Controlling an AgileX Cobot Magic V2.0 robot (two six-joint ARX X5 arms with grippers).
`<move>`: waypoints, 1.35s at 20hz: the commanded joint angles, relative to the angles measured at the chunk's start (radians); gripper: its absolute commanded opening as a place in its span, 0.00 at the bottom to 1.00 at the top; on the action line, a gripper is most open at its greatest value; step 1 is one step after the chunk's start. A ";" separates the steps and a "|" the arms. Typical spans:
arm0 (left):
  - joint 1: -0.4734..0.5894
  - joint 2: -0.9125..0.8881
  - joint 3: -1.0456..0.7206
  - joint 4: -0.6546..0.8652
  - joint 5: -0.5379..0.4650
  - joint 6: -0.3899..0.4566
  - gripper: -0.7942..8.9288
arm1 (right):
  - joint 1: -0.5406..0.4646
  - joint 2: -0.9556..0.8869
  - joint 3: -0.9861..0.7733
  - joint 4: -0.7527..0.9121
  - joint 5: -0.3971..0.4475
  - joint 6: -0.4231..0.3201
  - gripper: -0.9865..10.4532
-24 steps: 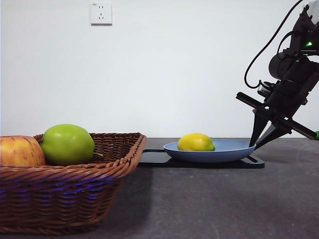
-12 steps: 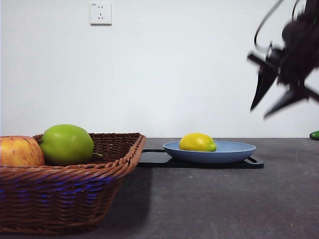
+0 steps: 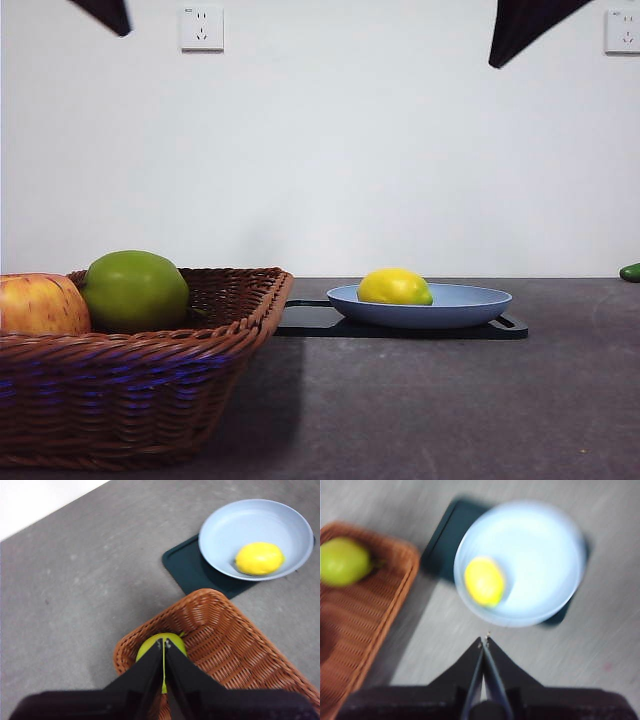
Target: Take the lemon from the basket,put the lemon in the plate,hand out the plate
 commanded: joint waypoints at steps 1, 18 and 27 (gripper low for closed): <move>0.074 -0.050 -0.084 0.079 0.060 -0.032 0.09 | 0.074 -0.083 -0.134 0.167 0.116 0.044 0.09; 0.161 -0.489 -0.655 0.581 0.187 -0.228 0.09 | 0.209 -0.541 -0.943 0.922 0.335 0.144 0.09; 0.194 -0.650 -0.659 0.486 0.143 -0.088 0.09 | 0.209 -0.542 -0.943 0.922 0.335 0.144 0.09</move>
